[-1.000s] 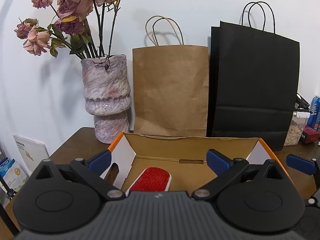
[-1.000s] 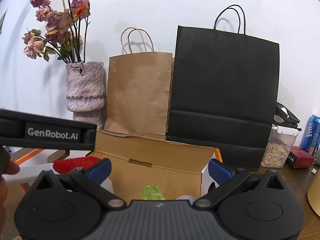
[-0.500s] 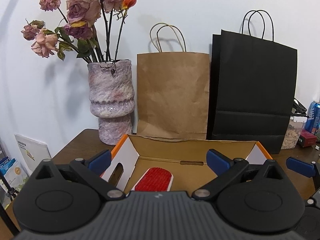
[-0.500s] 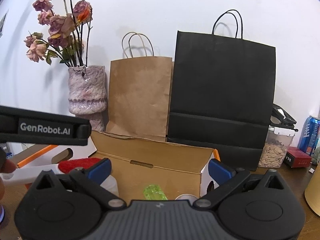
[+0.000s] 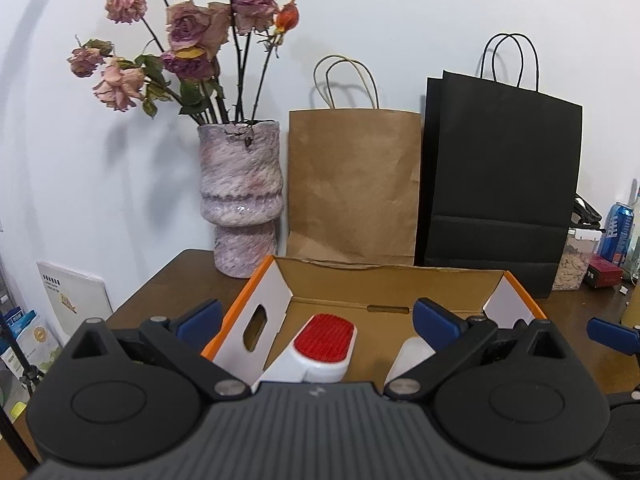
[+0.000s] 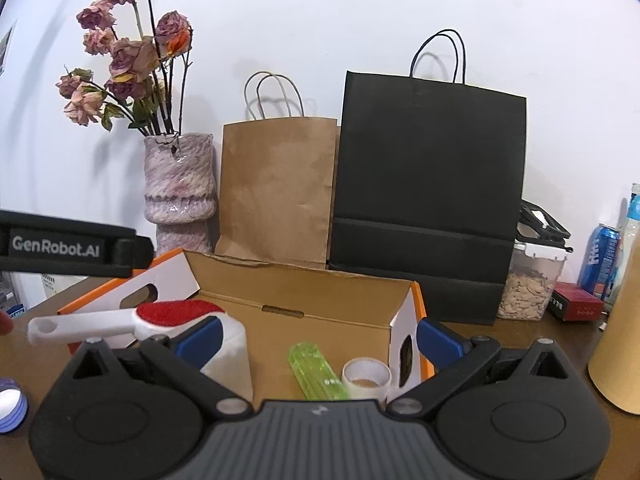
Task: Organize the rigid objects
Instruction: 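Move both tools back to the table toward the caps and lid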
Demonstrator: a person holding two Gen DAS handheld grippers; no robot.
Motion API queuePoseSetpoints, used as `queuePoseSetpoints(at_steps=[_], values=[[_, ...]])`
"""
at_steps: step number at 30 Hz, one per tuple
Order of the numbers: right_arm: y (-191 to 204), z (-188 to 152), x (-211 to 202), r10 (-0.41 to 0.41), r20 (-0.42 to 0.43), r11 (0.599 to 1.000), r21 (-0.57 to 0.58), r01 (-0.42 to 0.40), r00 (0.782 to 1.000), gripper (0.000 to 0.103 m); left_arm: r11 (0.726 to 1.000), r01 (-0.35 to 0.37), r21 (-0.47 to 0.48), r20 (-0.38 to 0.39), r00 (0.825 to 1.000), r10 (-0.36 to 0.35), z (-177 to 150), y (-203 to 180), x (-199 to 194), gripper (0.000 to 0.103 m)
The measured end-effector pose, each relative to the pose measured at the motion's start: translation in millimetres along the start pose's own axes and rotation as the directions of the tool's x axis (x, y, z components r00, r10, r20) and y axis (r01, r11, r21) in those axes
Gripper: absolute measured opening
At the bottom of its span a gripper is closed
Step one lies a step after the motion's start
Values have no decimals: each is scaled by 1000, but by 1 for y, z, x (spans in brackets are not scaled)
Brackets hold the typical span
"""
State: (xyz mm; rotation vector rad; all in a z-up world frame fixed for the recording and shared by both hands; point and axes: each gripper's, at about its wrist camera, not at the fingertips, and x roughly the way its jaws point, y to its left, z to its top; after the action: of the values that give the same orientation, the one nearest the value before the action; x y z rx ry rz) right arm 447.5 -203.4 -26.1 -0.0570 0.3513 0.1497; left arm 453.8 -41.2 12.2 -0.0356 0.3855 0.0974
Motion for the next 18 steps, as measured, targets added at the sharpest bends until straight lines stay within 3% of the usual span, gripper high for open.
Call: queuePoseSetpoints(at_steps=[18], values=[[13, -28, -72, -30, -6, 999, 15, 30, 1000, 103, 1000, -7, -1, 16, 1000, 7, -25, 26, -70, 103]])
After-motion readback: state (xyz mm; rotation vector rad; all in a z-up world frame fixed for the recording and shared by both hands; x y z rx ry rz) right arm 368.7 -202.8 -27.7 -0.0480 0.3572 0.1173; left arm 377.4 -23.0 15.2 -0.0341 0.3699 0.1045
